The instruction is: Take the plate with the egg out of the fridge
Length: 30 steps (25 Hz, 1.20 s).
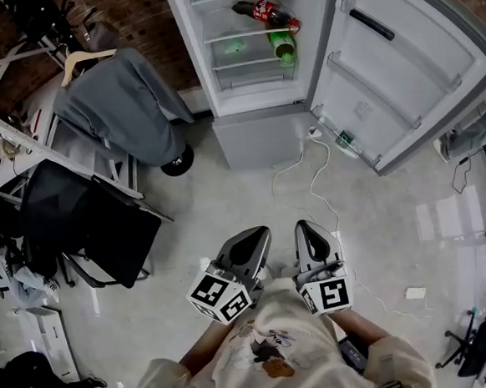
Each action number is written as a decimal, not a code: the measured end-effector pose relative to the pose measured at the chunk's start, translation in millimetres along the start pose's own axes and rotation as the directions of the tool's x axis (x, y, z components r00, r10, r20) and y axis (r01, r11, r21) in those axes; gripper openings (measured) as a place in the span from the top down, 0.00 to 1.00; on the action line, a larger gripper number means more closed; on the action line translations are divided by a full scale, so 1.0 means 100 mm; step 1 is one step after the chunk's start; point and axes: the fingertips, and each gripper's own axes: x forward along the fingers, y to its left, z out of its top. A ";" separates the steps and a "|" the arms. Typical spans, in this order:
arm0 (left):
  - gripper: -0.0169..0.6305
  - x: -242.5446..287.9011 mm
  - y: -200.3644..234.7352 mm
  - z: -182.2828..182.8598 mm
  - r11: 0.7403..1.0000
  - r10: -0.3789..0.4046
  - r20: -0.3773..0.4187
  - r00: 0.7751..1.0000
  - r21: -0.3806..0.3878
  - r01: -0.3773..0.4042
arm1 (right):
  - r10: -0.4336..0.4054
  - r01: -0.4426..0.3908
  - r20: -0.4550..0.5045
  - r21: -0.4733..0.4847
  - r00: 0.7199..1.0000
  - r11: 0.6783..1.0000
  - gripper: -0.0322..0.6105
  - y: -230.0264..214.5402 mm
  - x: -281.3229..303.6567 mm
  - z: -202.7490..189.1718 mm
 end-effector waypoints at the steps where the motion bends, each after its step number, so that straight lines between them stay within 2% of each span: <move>1: 0.96 -0.03 0.01 -0.05 1.000 -0.007 -0.009 1.000 -0.012 0.007 | 0.000 0.000 -0.019 0.009 1.000 1.000 0.94 0.03 -0.02 -0.09; 6: 0.96 -0.15 0.15 -0.28 0.996 -0.026 -0.046 0.999 -0.090 0.021 | -0.023 0.024 -0.105 0.011 0.994 1.000 0.94 0.16 -0.08 -0.42; 11: 0.96 -0.14 0.23 -0.26 0.995 -0.035 -0.055 0.998 -0.098 0.030 | -0.025 0.030 -0.166 0.029 0.986 0.999 0.94 0.20 -0.07 -0.56; 19: 0.96 0.00 0.62 -0.16 0.991 0.013 -0.047 0.999 -0.129 -0.019 | 0.039 -0.037 -0.149 0.017 0.988 0.999 0.94 0.20 0.40 -0.45; 24: 0.96 0.30 0.92 0.06 0.993 0.040 -0.045 0.998 -0.110 -0.045 | 0.032 -0.028 -0.113 0.036 0.993 0.999 0.94 -0.11 0.93 -0.35; 27: 0.96 0.60 1.05 0.18 0.993 0.015 -0.057 0.998 -0.113 -0.021 | 0.019 -0.015 -0.072 0.047 0.997 0.999 0.94 -0.33 1.28 -0.19; 30: 0.96 1.02 1.12 0.33 0.998 -0.012 -0.083 0.996 -0.055 0.007 | -0.006 0.008 -0.030 0.062 1.000 0.998 0.94 -0.63 1.60 -0.03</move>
